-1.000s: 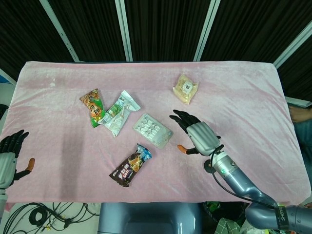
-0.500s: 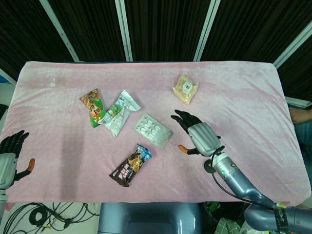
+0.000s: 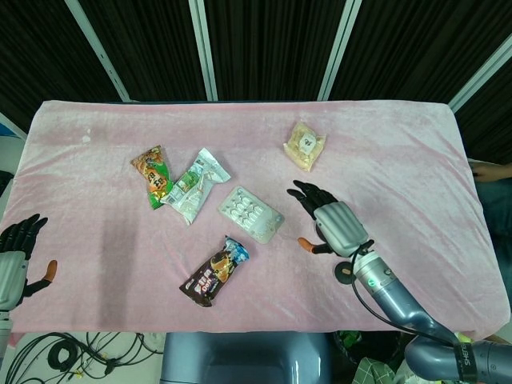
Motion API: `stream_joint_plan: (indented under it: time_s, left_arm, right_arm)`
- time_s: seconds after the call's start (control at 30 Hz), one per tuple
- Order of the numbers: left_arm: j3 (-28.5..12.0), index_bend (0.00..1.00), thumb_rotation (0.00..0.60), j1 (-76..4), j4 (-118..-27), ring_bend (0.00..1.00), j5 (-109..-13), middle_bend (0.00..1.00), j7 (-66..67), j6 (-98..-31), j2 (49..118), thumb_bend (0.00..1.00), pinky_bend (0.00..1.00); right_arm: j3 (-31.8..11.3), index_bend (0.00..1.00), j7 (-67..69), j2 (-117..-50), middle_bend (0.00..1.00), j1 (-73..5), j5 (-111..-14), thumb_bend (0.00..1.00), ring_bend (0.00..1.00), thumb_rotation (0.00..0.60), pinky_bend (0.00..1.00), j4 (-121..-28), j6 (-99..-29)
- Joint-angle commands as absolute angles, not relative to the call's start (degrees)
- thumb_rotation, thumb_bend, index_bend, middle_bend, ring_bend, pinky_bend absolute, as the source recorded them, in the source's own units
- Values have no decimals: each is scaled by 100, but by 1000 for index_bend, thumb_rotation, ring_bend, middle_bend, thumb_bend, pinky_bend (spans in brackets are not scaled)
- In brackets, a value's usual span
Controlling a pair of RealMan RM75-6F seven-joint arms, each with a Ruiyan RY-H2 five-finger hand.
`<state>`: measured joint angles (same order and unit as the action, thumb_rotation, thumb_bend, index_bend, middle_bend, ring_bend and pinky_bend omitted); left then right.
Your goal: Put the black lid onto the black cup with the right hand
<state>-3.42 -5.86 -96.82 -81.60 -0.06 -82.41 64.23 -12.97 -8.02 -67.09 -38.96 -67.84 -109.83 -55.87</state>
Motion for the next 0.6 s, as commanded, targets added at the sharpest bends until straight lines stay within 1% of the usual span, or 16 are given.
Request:
stream_joint_plan:
  time_s: [0.03, 0.17, 0.3, 0.37, 0.43, 0.6]
  left_arm:
    - [-343, 77, 600, -582, -9683, 0, -8154, 20, -14, -8243, 6416, 440, 49]
    - [-343, 77, 600, -584, -9685, 0, -8147, 20, -25, -8233, 6409, 440, 49]
    - [-330, 77, 600, -588, -9685, 0, -8167, 20, -10, -8225, 6409, 440, 49]
    - [-327, 77, 600, -589, -9684, 0, -8171, 20, 5, -8225, 6415, 440, 49]
    - [-329, 77, 600, -591, -9684, 0, -8169, 20, 11, -8226, 6419, 440, 50]
    - [-330, 77, 600, -596, -9682, 0, -8165, 20, 30, -8219, 6425, 440, 50]
  right_arm:
    - [-1176, 103, -1020, -6644, 0, -3789, -6658, 219, 39, 600, 157, -11112, -5719]
    - [-940, 103, -1259, -6500, 0, -3531, -6505, 217, 38, 600, 157, -11432, -5978]
    - [-662, 103, -1311, -6404, 0, -3206, -6603, 217, 38, 600, 157, -11686, -6280]
    - [-387, 104, -1408, -6393, 0, -2933, -6808, 217, 38, 600, 157, -11766, -6542]
    - [-226, 115, -1509, -6470, 0, -2745, -6944, 217, 39, 600, 157, -11737, -6770]
    - [82, 181, -1909, -7044, 0, -2248, -7121, 217, 38, 600, 157, -11381, -7444]
